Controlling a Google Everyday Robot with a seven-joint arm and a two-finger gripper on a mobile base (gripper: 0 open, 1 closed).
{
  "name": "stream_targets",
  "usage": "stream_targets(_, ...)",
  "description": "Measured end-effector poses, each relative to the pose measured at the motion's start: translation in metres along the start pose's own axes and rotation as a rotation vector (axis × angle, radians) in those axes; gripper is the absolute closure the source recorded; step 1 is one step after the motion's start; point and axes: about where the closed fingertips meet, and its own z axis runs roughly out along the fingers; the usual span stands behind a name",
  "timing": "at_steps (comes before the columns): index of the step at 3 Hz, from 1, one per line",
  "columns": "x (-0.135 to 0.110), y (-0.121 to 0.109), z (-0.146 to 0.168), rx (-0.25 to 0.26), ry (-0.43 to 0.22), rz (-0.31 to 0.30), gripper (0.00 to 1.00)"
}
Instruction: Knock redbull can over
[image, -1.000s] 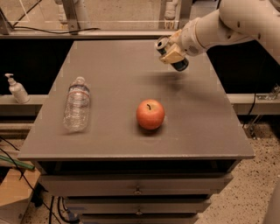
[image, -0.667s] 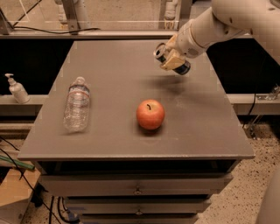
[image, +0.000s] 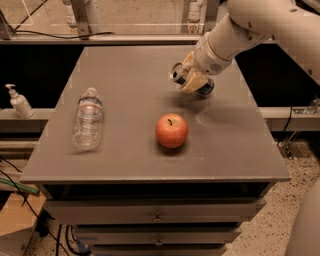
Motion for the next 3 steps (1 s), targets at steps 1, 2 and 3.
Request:
stream_targets(1, -0.0012, 0.0168, 0.0059, -0.069, -0.038, 0.021, 0.14)
stream_targets(2, -0.0026, 0.0179, 0.0075, -0.075, -0.040, 0.021, 0.00)
stream_targets(3, -0.0027, 0.0180, 0.0076, -0.075, -0.040, 0.021, 0.00)
